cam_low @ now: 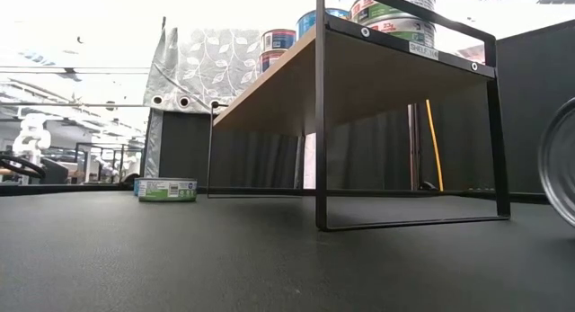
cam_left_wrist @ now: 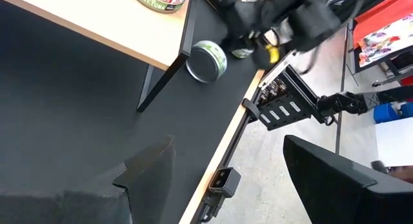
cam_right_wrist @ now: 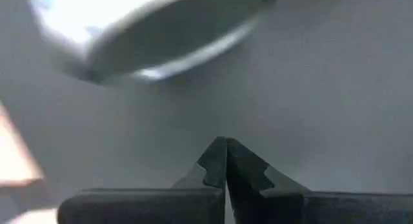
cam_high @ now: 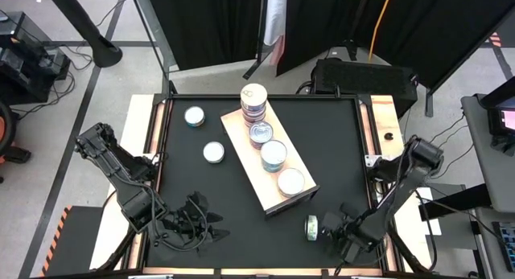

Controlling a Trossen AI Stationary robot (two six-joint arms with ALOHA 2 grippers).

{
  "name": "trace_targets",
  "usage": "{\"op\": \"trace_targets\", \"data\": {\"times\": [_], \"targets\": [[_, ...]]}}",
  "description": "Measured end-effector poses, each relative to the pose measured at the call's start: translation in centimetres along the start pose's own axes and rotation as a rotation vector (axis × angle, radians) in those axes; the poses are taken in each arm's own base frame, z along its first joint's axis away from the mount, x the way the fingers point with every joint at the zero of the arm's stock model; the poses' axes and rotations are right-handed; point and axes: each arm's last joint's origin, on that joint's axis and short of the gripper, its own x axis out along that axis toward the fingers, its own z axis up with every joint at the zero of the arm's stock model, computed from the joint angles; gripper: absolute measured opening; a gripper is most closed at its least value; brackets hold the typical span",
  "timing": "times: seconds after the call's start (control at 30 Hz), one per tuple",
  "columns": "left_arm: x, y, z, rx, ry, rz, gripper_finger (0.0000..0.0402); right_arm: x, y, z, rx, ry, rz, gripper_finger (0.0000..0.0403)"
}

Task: Stack canned seafood by type on shelf
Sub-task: Stack the green tuna can on top of the stacked green tuna can on the shelf

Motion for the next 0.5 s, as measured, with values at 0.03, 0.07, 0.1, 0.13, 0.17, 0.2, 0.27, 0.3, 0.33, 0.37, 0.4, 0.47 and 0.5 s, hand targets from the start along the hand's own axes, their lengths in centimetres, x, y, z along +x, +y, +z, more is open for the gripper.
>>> {"op": "trace_targets", "data": {"times": [0.03, 0.07, 0.1, 0.13, 0.17, 0.2, 0.27, 0.3, 0.33, 0.37, 0.4, 0.47, 0.5], "targets": [[0.0, 0.0, 0.0, 0.002, 0.000, 0.000, 0.0287, -1.1, -0.1, 0.3, 0.064, -0.008, 0.028, 0.0000], [0.0, 0.0, 0.1, 0.002, -0.001, 0.001, 0.0287, -1.9, -0.3, 0.5, 0.148, -0.019, 0.044, 0.0000], [0.1, 0.0, 0.1, 0.000, -0.003, 0.003, 0.0287, -2.5, -0.7, 0.6, 0.242, -0.027, 0.046, 0.0001], [0.1, 0.1, 0.2, -0.001, -0.004, 0.004, 0.0287, -3.0, -1.1, 0.7, 0.350, -0.031, 0.044, 0.0003], [0.2, 0.1, 0.2, -0.001, -0.005, 0.005, 0.0287, -3.3, -1.3, 0.8, 0.452, -0.031, 0.058, 0.0007], [0.2, 0.1, 0.3, -0.002, -0.007, 0.006, 0.0287, -3.7, -1.1, 0.9, 0.530, -0.032, 0.102, 0.0015], [0.3, 0.1, 0.4, -0.006, -0.012, 0.009, 0.0287, -4.4, -0.4, 0.8, 0.604, -0.032, 0.203, 0.0038], [0.3, 0.1, 0.4, -0.007, -0.014, 0.009, 0.0287, -4.6, -0.2, 0.7, 0.641, -0.021, 0.228, 0.0054], [0.3, 0.1, 0.5, -0.010, -0.018, 0.006, 0.0287, -4.6, 0.0, 0.6, 0.685, -0.012, 0.243, 0.0072], [0.3, 0.0, 0.5, -0.013, -0.022, 0.002, 0.0287, -4.5, 0.2, 0.6, 0.733, -0.006, 0.263, 0.0093], [0.3, 0.0, 0.5, -0.015, -0.029, 0.001, 0.0287, -4.6, 0.5, 0.7, 0.761, -0.005, 0.293, 0.0115], [0.3, 0.0, 0.5, -0.016, -0.038, 0.001, 0.0287, -4.7, 0.8, 1.1, 0.790, -0.003, 0.340, 0.0162], [0.3, 0.0, 0.5, -0.015, -0.038, 0.001, 0.0287, -4.7, 0.9, 1.4, 0.806, -0.003, 0.353, 0.0188]]}}
